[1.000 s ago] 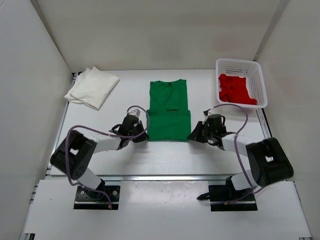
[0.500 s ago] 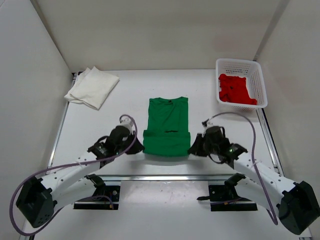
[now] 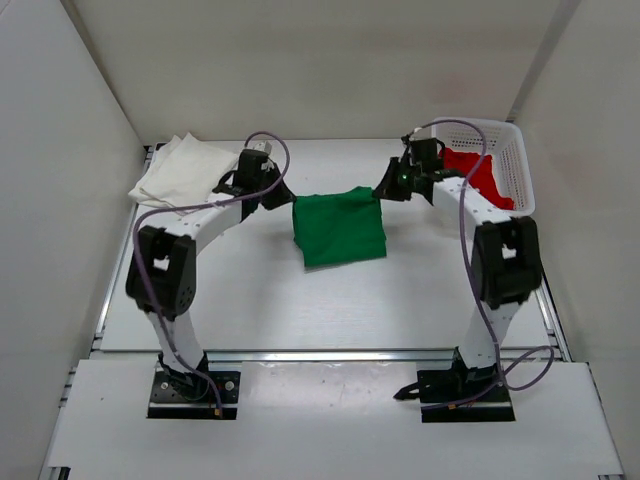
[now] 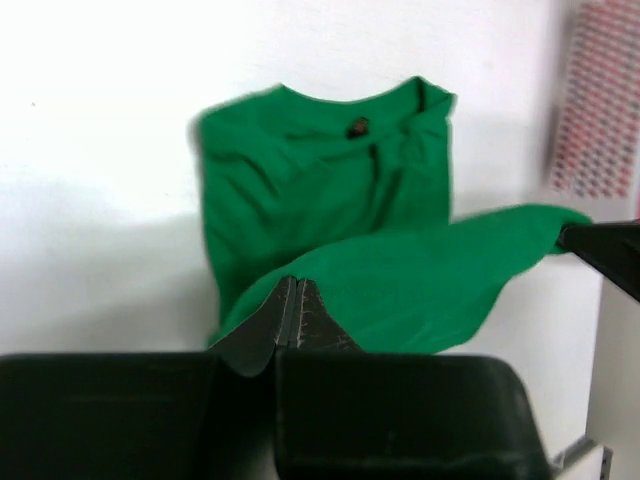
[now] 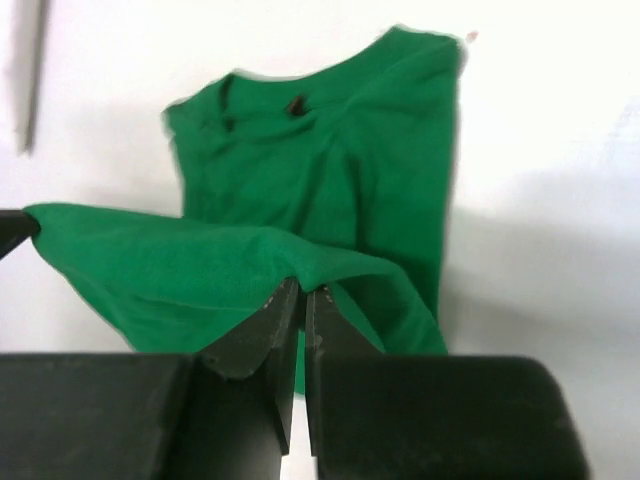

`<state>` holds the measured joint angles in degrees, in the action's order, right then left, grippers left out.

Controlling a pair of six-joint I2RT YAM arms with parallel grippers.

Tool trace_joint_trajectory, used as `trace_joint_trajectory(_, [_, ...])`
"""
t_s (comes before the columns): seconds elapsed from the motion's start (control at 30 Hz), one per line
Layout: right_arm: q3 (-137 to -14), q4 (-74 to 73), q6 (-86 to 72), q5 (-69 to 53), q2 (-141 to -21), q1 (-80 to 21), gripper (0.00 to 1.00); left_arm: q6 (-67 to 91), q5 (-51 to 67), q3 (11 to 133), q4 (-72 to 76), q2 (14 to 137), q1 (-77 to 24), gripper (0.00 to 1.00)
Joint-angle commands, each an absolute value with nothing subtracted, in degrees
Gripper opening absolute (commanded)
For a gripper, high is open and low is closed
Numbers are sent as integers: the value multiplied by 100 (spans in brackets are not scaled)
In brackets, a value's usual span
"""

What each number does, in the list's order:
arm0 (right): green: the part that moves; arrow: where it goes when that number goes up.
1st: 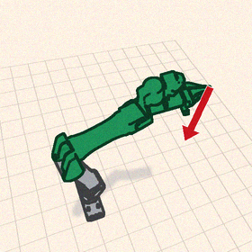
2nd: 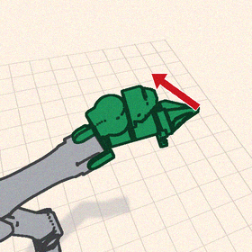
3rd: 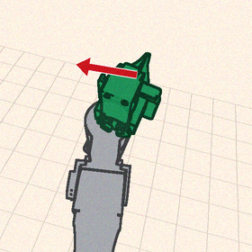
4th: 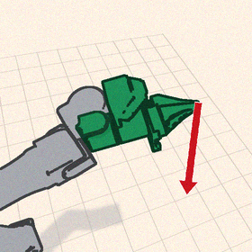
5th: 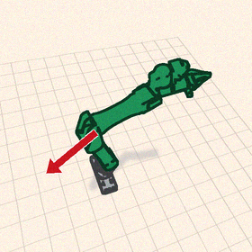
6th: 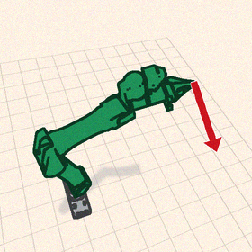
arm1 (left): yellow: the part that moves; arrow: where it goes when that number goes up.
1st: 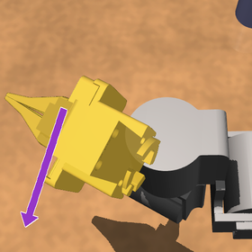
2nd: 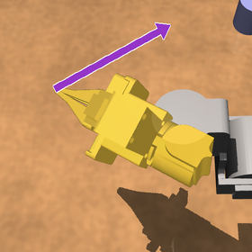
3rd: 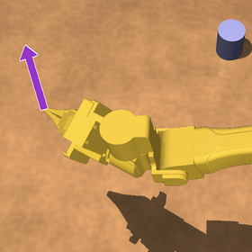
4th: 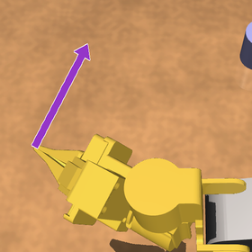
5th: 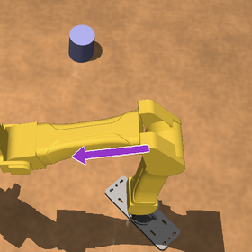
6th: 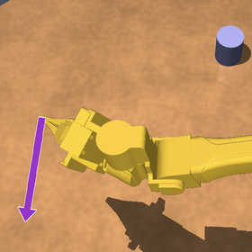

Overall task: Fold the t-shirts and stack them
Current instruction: Fold the long partially folded tshirt into a neat square, then smooth out wrinkles on the folded tshirt

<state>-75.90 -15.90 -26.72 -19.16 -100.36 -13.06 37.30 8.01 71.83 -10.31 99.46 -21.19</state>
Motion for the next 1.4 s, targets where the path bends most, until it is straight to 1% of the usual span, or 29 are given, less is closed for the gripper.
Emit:
trace_joint_trajectory(0.0, [-8857, -1897, -2347, -2267, -11131, -1160, 0, 3682, 843, 8153, -1186, 10562, -1829, 0])
trace_joint_trajectory(0.03, [-9416, -2220, -2268, -2311, -11623, -1151, 0, 3657, 913, 8530, -1326, 10973, -1750, 2])
trace_joint_trajectory(0.07, [-9961, -2493, -2250, -2259, -11854, -1108, 0, 3665, 984, 8786, -1510, 11378, -1679, 3])
trace_joint_trajectory(0.1, [-10402, -2566, -2259, -2259, -12248, -1099, 1, 3622, 932, 9294, -1764, 11565, -1661, 8])
trace_joint_trajectory(0.13, [-10589, -2662, -2267, -2250, -12339, -1046, 3, 3647, 906, 9708, -1845, 11871, -1600, 15])
trace_joint_trajectory(0.17, [-10869, -2672, -2320, -2302, -12557, -1037, 11, 3630, 879, 9868, -1968, 12092, -1547, 19])
trace_joint_trajectory(0.23, [-11292, -2768, -2347, -2329, -12866, -1028, 29, 3734, 783, 10386, -2039, 12321, -1442, 40])
trace_joint_trajectory(0.27, [-11520, -2882, -2268, -2329, -12876, -1037, 32, 3753, 800, 10415, -2039, 12305, -1372, 43])
trace_joint_trajectory(0.33, [-11654, -2970, -2145, -2233, -12824, -1063, 40, 3823, 756, 10127, -1742, 12068, -1319, 54])
trace_joint_trajectory(0.37, [-11602, -2962, -2058, -2137, -12771, -1142, 42, 3893, 669, 9968, -1453, 11824, -1336, 57])
trace_joint_trajectory(0.4, [-11480, -2918, -2013, -2110, -12614, -1134, 45, 3885, 659, 9723, -1224, 11604, -1353, 57])
trace_joint_trajectory(0.43, [-11244, -2866, -1934, -2005, -12438, -1177, 47, 3859, 677, 9547, -1152, 11541, -1423, 54])
trace_joint_trajectory(0.47, [-11059, -2700, -1951, -1891, -12210, -1239, 48, 3789, 720, 9441, -1056, 11462, -1624, 54])
trace_joint_trajectory(0.5, [-10674, -2533, -1864, -1707, -12069, -1300, 47, 3753, 721, 9370, -1037, 11409, -1809, 53])
trace_joint_trajectory(0.57, [-9978, -2051, -1907, -1635, -11613, -1336, 31, 3779, 782, 8976, -827, 11347, -2081, 53])
trace_joint_trajectory(0.6, [-9523, -1682, -1959, -1800, -11584, -1327, 20, 3797, 861, 8878, -583, 11355, -2187, 53])
trace_joint_trajectory(0.63, [-9205, -1470, -2056, -1897, -11427, -1292, 15, 3840, 879, 8712, -397, 11451, -2310, 53])
trace_joint_trajectory(0.67, [-9141, -1224, -2091, -2125, -11469, -1275, 10, 3867, 809, 8788, -396, 11530, -2407, 53])
trace_joint_trajectory(0.7, [-9149, -1257, -2074, -2284, -11548, -1240, 7, 3850, 791, 8911, -526, 11801, -2443, 51])
trace_joint_trajectory(0.73, [-9463, -1440, -2057, -2355, -11749, -1231, 4, 3824, 843, 9199, -762, 12082, -2435, 50])
trace_joint_trajectory(0.8, [-10035, -1930, -1899, -2364, -12302, -1291, 1, 3832, 984, 9657, -975, 12418, -2382, 49])
trace_joint_trajectory(0.87, [-10728, -2170, -1819, -2495, -12768, -1327, 0, 3832, 1002, 9756, -985, 12699, -2286, 49])
trace_joint_trajectory(0.9, [-10862, -2188, -1854, -2548, -13032, -1275, 0, 3884, 993, 9791, -950, 12726, -2224, 49])
trace_joint_trajectory(1.0, [-11888, -2364, -1977, -2725, -13787, -1187, 0, 3972, 931, 9782, -905, 12867, -1996, 49])
trace_joint_trajectory(1.03, [-12135, -2590, -1943, -2751, -14121, -1187, 0, 4051, 1053, 9739, -792, 12945, -1891, 50])
trace_joint_trajectory(1.1, [-13379, -3318, -1890, -2742, -14720, -1221, 0, 4279, 1326, 9528, -441, 12929, -1610, 49])
trace_joint_trajectory(1.13, [-13664, -3505, -1890, -2733, -15078, -1161, 0, 4437, 1423, 9240, -309, 12894, -1565, 49])
trace_joint_trajectory(1.2, [-14761, -3927, -1898, -2733, -15589, -1186, 0, 4535, 1582, 8869, 270, 12614, -1424, 51])
trace_joint_trajectory(1.37, [-14704, -3560, -2136, -2909, -15671, -1212, 0, 4404, 1451, 7877, 755, 11761, -1442, 57])
